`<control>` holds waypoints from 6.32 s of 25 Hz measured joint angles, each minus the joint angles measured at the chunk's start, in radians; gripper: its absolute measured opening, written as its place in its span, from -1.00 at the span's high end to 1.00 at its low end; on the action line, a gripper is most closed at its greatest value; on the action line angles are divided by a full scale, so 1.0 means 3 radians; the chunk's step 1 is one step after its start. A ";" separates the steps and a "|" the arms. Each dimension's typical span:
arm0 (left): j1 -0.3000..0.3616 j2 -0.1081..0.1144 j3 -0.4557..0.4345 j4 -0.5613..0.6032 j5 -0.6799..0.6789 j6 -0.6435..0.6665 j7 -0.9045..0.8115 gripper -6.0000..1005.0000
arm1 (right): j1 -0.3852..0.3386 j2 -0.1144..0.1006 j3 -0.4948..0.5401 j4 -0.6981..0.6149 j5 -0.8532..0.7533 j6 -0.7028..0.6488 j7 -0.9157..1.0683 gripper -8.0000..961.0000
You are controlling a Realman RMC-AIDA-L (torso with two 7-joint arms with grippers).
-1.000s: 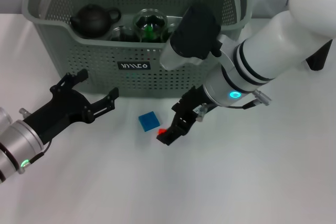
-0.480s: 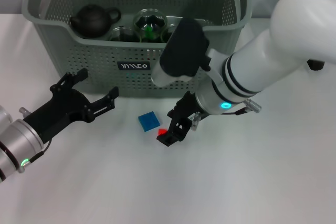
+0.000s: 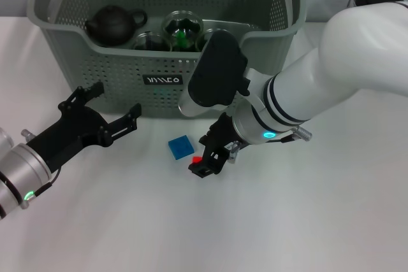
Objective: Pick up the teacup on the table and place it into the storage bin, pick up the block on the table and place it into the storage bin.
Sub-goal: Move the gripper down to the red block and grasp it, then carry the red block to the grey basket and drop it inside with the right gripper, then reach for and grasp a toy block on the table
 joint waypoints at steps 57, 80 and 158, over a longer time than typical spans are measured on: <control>0.0025 0.0000 -0.0037 -0.0001 0.0000 0.0000 0.0000 -0.85 | -0.0399 -0.0071 0.0426 -0.0847 -0.0382 -0.0705 0.0532 0.75; -0.0014 0.0000 -0.0036 0.0000 0.0000 -0.0049 0.0000 -0.85 | 0.0213 -0.0080 0.2373 -0.0878 -0.0853 -0.0783 0.0297 0.65; -0.0453 -0.0015 0.1416 0.0508 0.0956 -0.0732 -0.0737 -0.38 | -0.2133 -0.0084 0.3249 0.0199 0.2699 -0.2436 -0.4044 -0.97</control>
